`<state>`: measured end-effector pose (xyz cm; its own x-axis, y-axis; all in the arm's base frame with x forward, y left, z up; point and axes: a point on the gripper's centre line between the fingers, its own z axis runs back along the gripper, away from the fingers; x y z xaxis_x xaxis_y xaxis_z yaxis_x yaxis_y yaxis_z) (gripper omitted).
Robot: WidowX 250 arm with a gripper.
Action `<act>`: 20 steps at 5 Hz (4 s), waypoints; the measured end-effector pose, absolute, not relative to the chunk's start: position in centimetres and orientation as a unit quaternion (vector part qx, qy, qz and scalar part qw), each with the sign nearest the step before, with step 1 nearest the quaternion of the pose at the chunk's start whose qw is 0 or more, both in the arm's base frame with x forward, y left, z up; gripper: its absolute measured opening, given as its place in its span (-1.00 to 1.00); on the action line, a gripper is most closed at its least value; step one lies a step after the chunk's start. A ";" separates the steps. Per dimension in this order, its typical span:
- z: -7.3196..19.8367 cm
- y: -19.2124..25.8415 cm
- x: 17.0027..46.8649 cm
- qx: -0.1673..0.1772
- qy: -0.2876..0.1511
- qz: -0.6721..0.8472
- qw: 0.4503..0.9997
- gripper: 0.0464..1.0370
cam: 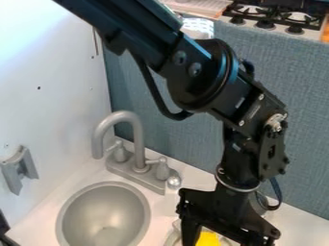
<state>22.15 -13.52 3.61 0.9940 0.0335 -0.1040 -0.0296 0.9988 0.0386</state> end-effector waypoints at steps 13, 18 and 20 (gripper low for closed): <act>-7.4 -8.7 28.2 0.021 0.091 -0.012 0.996 0.72; -4.6 -23.5 27.4 -0.075 0.086 -0.106 0.988 0.72; -7.0 -26.8 27.2 -0.075 0.124 -0.128 0.981 0.72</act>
<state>27.18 -26.77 -7.00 0.9363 -0.2697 -0.2249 0.2323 0.9560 -0.1793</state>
